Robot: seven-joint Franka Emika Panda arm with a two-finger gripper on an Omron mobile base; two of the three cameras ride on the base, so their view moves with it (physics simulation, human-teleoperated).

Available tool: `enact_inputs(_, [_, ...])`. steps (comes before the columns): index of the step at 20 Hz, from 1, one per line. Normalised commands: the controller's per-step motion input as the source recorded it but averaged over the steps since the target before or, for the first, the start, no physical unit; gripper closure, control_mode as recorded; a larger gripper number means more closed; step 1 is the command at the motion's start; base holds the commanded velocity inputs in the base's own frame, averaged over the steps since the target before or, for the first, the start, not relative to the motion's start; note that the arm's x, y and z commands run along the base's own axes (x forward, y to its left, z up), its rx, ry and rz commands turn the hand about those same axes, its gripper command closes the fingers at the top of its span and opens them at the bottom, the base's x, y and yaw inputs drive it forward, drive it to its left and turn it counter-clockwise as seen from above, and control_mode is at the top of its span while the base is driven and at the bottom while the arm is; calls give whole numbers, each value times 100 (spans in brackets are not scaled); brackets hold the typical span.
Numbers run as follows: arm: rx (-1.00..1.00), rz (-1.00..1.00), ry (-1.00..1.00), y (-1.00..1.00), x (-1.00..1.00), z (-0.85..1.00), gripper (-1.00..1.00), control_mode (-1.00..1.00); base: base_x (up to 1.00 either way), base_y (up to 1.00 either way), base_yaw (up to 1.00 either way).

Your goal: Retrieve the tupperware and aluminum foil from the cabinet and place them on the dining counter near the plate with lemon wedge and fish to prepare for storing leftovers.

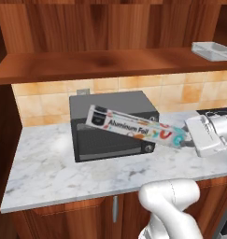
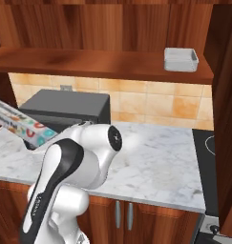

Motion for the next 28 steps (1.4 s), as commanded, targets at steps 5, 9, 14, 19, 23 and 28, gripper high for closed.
enact_inputs(5, [-6, -31, 34, -29, 0, -9, 100, -100, 0, 0, 0])
enact_inputs(9, [-4, -15, 18, 5, 0, 0, 100, -100, 0, 0, 0])
enact_inputs(14, [-2, -4, 6, 5, 0, 0, 100, -100, 0, 0, 0])
enact_inputs(19, [0, 0, 0, 0, 0, 0, 100, 100, -1, 0, 0])
enact_inputs(23, [0, 0, 0, 0, 0, 0, 100, 100, -79, 0, -7])
enact_inputs(28, [0, 0, 0, 0, 0, 0, 100, 100, -100, -11, -27])
